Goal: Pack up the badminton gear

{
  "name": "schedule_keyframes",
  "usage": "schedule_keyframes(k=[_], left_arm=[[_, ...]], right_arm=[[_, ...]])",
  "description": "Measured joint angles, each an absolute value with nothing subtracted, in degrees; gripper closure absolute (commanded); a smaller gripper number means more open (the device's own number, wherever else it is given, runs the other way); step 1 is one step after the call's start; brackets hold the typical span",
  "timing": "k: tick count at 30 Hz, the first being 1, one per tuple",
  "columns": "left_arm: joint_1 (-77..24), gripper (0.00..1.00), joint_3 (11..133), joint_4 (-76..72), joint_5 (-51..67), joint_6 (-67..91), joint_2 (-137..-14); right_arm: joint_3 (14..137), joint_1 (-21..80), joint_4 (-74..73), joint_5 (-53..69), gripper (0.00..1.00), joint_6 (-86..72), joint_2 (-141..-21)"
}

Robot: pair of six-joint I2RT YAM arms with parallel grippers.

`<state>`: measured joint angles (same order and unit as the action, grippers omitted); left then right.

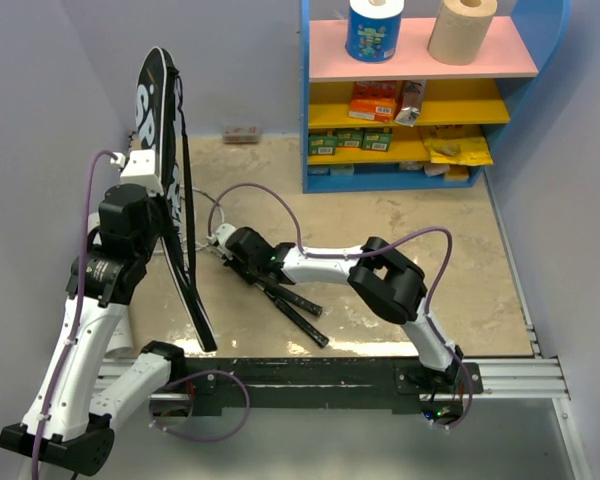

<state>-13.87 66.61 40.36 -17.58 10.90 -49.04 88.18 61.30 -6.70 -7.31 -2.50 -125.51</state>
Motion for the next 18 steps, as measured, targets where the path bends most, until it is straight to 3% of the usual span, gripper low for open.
schedule_keyframes(k=[18], left_arm=[[-13.87,1.00,64.69,39.48,-15.38,10.96,-48.31]], right_arm=[[67.20,51.99,-24.10,-16.10,1.00,-4.56,-106.56]])
